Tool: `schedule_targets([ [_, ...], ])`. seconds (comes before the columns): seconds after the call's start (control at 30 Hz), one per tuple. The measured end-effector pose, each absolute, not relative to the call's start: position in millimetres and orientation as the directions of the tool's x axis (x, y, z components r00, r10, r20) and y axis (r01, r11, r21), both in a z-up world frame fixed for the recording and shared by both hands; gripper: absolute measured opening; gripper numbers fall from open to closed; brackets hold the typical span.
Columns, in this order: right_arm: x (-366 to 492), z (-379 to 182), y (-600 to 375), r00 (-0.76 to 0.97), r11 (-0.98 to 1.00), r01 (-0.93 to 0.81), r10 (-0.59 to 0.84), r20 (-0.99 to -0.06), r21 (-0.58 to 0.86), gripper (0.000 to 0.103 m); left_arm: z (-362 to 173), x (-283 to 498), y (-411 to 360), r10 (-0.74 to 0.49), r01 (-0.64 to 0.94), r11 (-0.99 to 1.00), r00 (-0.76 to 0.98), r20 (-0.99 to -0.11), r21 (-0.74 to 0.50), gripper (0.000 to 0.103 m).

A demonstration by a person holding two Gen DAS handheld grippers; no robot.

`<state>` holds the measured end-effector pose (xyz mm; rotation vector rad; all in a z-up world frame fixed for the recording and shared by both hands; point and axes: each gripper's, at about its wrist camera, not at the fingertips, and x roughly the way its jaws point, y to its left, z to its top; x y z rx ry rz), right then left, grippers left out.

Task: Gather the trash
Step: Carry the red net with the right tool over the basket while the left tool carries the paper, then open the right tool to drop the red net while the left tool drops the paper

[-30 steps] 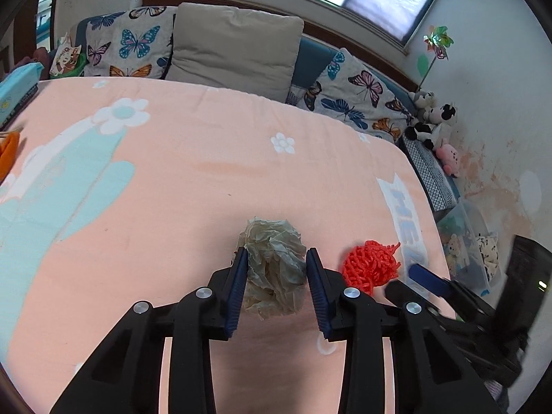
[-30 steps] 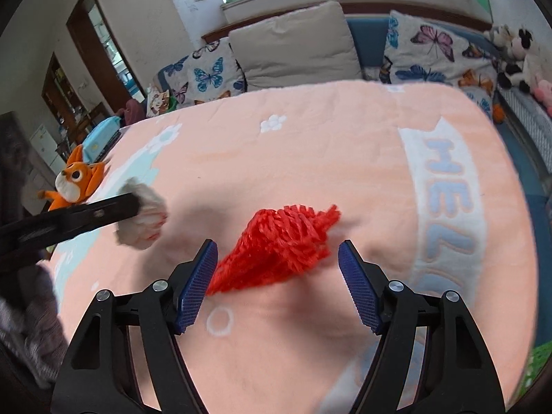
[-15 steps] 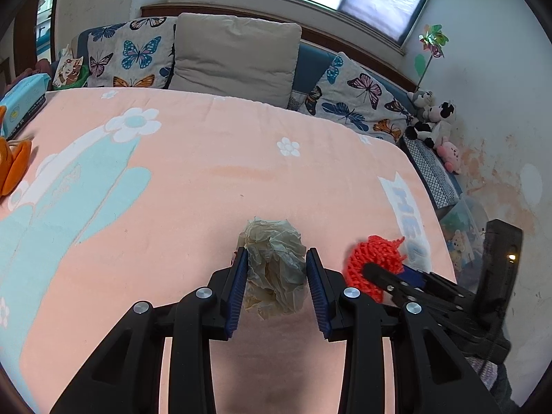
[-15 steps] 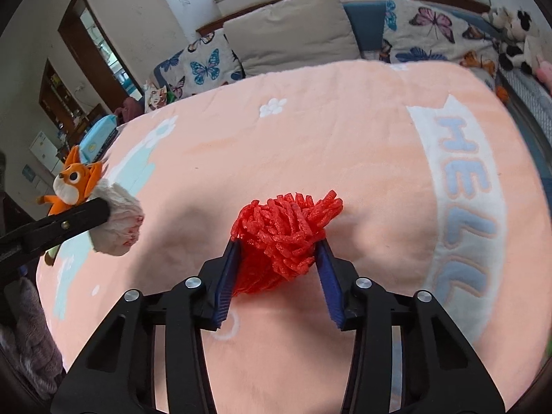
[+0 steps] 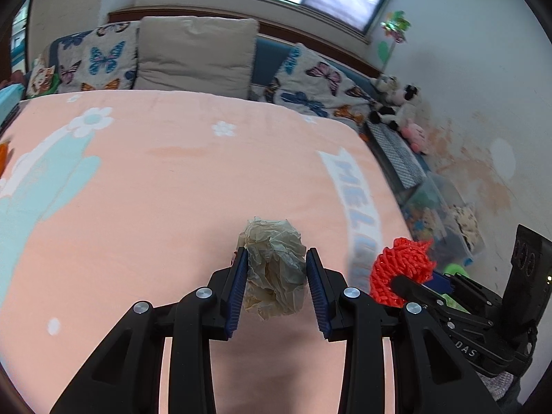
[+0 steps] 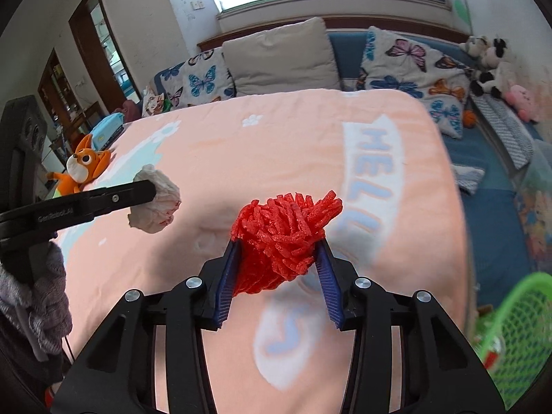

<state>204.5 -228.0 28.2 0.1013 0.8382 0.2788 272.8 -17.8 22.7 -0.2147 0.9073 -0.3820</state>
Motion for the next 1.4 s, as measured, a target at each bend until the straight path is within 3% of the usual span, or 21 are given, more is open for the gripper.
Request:
schedule_targets([
  [0.5, 105.5, 35.1, -317.3, 0.683, 0.986, -0.059, 0.153, -0.714, 0.155, 0.045, 27.6, 223.6, -119.4, -0.513, 0.402, 0.849, 0.473, -0.717, -0.342, 0.034],
  [1.4, 10.2, 22.6, -451.2, 0.678, 0.970, 0.236, -0.124, -0.724, 0.055, 0.048, 29.8, 164.0, -269.2, -0.605, 0.620, 0.717, 0.325, -0.727, -0.319, 0.034],
])
